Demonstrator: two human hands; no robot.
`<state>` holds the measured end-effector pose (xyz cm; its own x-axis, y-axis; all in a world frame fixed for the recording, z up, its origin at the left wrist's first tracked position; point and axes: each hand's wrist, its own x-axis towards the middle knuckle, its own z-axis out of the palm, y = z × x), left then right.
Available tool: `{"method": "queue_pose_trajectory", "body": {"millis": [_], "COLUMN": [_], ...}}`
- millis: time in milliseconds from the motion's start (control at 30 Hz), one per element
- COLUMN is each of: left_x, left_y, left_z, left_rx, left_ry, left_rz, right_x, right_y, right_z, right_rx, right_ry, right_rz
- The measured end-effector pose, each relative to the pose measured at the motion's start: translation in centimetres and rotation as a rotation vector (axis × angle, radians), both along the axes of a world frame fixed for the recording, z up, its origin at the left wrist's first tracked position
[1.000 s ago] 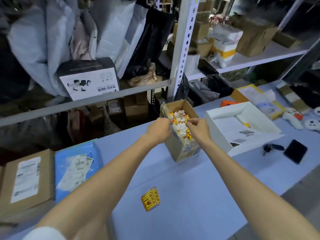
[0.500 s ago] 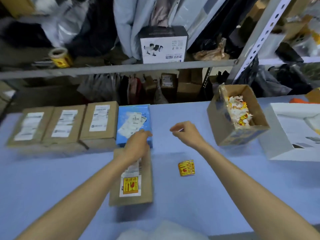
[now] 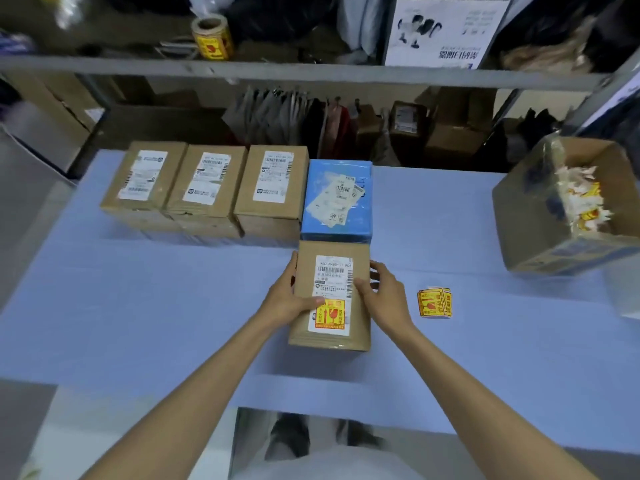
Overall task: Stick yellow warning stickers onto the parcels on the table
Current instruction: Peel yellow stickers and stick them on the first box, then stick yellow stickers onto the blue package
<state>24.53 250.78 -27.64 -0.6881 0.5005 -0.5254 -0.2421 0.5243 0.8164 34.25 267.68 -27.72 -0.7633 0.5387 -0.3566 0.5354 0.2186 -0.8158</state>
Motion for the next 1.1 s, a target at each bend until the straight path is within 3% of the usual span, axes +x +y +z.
{"method": "queue_pose_trajectory", "body": {"millis": [133,267,433,667,1100], "left_x": [0.3,1.0,1.7,3.2,-0.3], "left_y": [-0.8,-1.5,-0.5,6.3,21.2], "left_z": [-0.1,-0.5,0.1,2.3,4.1], "left_rx": [0.043,0.061,0.108,0.114,0.112], "left_ry": [-0.105,-0.119,0.005,0.096,0.093], "left_rz": [-0.022,-0.034,-0.04,-0.205,-0.155], "right_x": [1.9,3.0,3.7,7.2,3.2], "right_y": [-1.8,-2.1,-2.0,2.5,16.7], "right_z": [-0.9,-1.5,-0.4,2.6,5.2], "right_rx": [-0.208,-0.237,-0.202,-0.146,-0.071], "right_ry": [0.042,0.047,0.107,0.19,0.236], "right_rz": [0.005,-0.017,-0.139,-0.339,-0.288]}}
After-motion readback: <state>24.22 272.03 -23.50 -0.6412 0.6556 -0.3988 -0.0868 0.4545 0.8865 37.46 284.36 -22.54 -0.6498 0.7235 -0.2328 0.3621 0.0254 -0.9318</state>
